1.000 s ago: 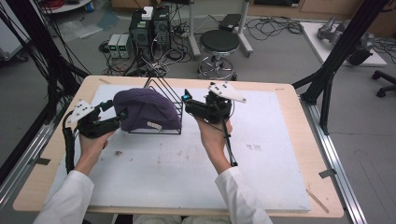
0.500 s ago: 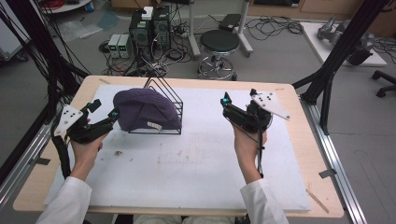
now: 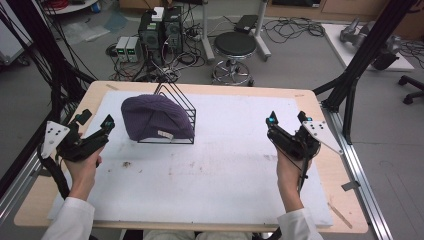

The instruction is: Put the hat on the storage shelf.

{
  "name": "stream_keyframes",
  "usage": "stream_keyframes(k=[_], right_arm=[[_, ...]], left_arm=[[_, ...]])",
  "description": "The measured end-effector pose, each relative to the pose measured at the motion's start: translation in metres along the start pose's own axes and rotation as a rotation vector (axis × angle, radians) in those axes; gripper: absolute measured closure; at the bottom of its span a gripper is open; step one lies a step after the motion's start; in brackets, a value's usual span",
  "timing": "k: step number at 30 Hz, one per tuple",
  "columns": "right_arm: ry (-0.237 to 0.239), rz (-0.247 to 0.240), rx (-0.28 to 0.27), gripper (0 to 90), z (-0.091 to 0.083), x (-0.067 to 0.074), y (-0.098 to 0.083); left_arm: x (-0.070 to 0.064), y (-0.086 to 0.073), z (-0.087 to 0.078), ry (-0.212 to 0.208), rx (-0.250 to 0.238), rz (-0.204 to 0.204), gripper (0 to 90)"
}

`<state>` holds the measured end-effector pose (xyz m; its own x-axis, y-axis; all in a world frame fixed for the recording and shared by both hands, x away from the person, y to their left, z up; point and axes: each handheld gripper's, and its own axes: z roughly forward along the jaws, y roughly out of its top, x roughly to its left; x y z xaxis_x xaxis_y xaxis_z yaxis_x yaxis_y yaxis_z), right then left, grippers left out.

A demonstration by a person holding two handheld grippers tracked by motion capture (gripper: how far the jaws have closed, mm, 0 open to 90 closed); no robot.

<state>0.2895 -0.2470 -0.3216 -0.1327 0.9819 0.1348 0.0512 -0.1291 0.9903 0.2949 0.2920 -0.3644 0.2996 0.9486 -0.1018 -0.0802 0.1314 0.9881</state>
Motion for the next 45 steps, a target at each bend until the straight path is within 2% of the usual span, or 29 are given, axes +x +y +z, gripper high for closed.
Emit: stream_keyframes(k=[2,5,9,16,18,23,33,36,37,38,42,43,44,45], right_arm=[[-0.014,-0.026,-0.019,12.0,-0.006,-0.002,0.002],[-0.029,-0.068,-0.048,11.9,-0.015,-0.005,0.001],[-0.053,-0.096,-0.047,12.0,-0.024,-0.011,-0.006],[-0.090,-0.076,-0.028,12.0,-0.035,-0.025,-0.024],[-0.107,-0.059,-0.023,12.0,-0.040,-0.031,-0.037],[-0.127,-0.016,0.018,12.1,-0.046,-0.039,-0.058],[-0.160,-0.037,0.062,12.1,-0.056,-0.045,-0.087],[-0.151,-0.021,0.075,12.1,-0.057,-0.045,-0.095],[-0.151,-0.021,0.075,12.1,-0.057,-0.045,-0.095],[-0.140,-0.021,0.079,12.1,-0.056,-0.043,-0.099],[-0.127,-0.077,0.087,12.1,-0.056,-0.037,-0.107],[-0.127,-0.077,0.087,12.1,-0.056,-0.037,-0.107],[-0.126,-0.130,0.076,12.1,-0.057,-0.035,-0.109],[-0.128,-0.148,0.069,12.1,-0.058,-0.035,-0.109]], left_arm=[[0.001,-0.001,-0.008,0.021,-0.016,0.013,22.2],[0.003,-0.002,-0.014,0.022,-0.015,0.001,20.0],[0.004,-0.005,-0.020,0.029,-0.008,0.011,18.7],[0.006,-0.008,-0.027,0.046,-0.020,-0.015,18.7],[0.008,-0.014,-0.029,0.081,-0.015,-0.016,18.8],[0.014,-0.022,-0.035,0.100,-0.001,-0.033,18.8],[0.017,-0.036,-0.049,0.103,0.035,-0.036,18.8],[0.017,-0.046,-0.051,0.105,0.061,-0.014,18.8],[0.017,-0.046,-0.051,0.105,0.061,-0.014,18.8],[0.016,-0.053,-0.050,0.105,0.079,-0.014,18.9],[0.016,-0.059,-0.050,0.125,0.096,0.017,18.9],[0.016,-0.059,-0.050,0.125,0.096,0.017,18.9],[0.016,-0.061,-0.052,0.128,0.098,0.000,18.9],[0.016,-0.061,-0.052,0.128,0.098,0.000,18.9]])
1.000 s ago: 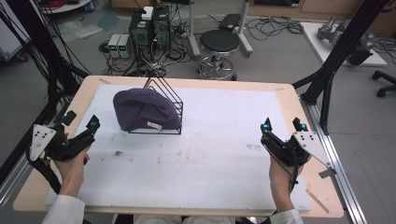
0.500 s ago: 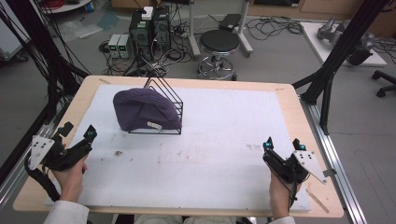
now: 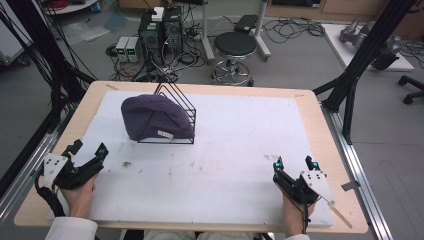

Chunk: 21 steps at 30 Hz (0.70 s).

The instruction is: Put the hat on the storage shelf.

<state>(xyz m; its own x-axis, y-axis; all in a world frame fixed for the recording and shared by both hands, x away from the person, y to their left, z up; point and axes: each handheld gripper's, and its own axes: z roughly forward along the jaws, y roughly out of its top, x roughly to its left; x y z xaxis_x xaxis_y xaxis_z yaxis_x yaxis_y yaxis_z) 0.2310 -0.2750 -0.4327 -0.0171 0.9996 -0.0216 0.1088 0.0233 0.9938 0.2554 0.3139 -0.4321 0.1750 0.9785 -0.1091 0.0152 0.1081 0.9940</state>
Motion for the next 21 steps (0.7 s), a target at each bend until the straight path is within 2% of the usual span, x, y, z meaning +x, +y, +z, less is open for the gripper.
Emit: stream_keyframes(k=[1,2,3,8,12,17,21], right_arm=[[0.000,0.000,0.000,12.1,0.0000,0.0000,0.0000],[-0.010,-0.029,-0.012,12.1,0.0000,-0.0006,-0.0013],[-0.014,-0.031,-0.010,12.1,0.0004,-0.0011,-0.0021],[-0.018,-0.009,0.021,12.1,0.0025,-0.0026,-0.0044],[-0.014,-0.011,0.038,12.1,0.0043,-0.0011,-0.0050],[-0.005,-0.018,0.044,12.1,0.0060,0.0009,-0.0051],[-0.005,-0.049,0.038,12.1,0.0052,0.0027,-0.0043]], left_arm=[[-0.0002,-0.0007,-0.0010,0.000,0.002,-0.005,18.9],[-0.0012,-0.0017,-0.0021,-0.004,0.007,-0.007,18.9],[-0.0016,-0.0019,-0.0022,-0.003,0.008,-0.004,18.9],[-0.0008,-0.0027,-0.0018,0.005,0.012,-0.001,19.1],[-0.0006,-0.0038,-0.0008,0.003,0.017,-0.006,19.3],[-0.0027,-0.0048,0.0005,-0.015,0.021,-0.006,19.4],[-0.0023,-0.0049,0.0006,-0.016,0.024,-0.008,19.6]])
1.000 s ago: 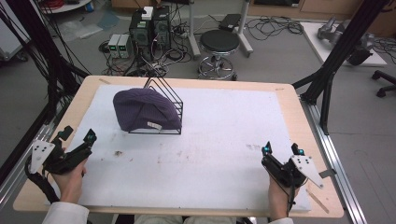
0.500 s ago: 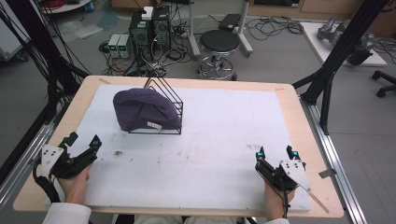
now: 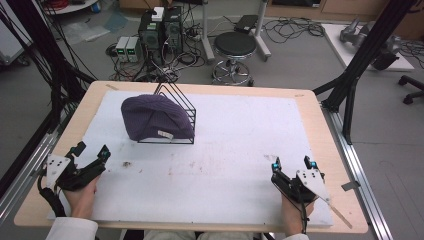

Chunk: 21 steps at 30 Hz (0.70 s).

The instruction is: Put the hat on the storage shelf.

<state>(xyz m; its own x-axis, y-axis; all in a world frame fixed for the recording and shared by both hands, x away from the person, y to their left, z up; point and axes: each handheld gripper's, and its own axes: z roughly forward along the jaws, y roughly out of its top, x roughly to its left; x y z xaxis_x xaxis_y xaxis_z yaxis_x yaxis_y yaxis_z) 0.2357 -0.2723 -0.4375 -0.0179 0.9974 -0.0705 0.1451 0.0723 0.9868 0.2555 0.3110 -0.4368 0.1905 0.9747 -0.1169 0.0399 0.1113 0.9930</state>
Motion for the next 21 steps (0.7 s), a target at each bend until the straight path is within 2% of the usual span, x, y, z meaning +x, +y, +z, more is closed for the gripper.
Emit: stream_keyframes(k=[8,13,21], right_arm=[[0.009,0.027,-0.006,12.1,0.0008,-0.0008,-0.0004],[0.012,0.064,-0.012,12.1,0.0005,-0.0044,-0.0008],[0.018,0.061,-0.003,12.1,0.0017,-0.0045,-0.0014]], left_arm=[[-0.0003,-0.0003,0.0005,-0.005,0.002,0.002,19.8],[-0.0005,-0.0006,0.0012,-0.007,0.004,0.002,19.9],[-0.0006,-0.0011,0.0019,-0.012,0.009,-0.005,20.1]])
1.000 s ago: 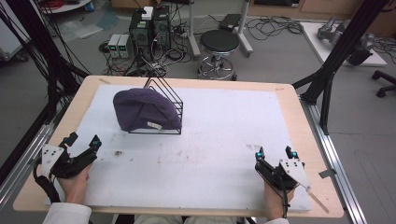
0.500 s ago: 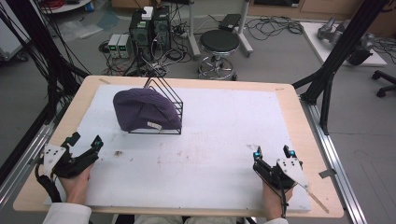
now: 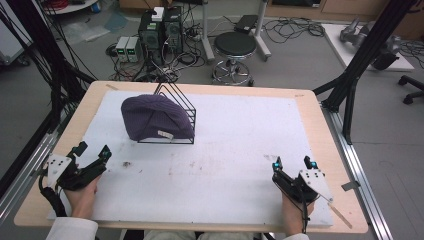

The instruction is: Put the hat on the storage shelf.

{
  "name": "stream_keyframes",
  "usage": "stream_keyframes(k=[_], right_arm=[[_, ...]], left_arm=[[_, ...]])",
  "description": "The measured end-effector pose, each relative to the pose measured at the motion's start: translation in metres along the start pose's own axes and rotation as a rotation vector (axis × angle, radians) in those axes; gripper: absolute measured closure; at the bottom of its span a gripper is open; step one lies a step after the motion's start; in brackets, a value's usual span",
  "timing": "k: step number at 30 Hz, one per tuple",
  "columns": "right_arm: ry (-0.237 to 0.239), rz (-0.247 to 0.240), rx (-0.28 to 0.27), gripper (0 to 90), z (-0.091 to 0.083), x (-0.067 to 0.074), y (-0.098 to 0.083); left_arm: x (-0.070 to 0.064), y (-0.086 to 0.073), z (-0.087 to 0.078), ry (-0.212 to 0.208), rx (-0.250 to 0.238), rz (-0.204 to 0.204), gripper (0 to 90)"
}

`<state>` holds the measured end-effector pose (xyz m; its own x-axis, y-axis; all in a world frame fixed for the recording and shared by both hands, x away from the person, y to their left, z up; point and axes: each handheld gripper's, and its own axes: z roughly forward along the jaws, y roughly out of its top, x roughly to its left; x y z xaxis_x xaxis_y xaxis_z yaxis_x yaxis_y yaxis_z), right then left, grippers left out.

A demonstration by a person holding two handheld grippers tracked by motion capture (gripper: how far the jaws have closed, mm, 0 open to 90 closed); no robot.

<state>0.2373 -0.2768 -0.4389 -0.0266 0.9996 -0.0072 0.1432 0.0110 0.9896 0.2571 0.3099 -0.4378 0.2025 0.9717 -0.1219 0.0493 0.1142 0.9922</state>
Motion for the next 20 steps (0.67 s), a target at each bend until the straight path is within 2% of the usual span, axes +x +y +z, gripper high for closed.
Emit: stream_keyframes(k=[20], right_arm=[[0.000,-0.002,0.017,12.1,0.0017,-0.0014,-0.0012]], left_arm=[[-0.0007,-0.0007,0.0017,-0.013,0.001,-0.003,20.2]])
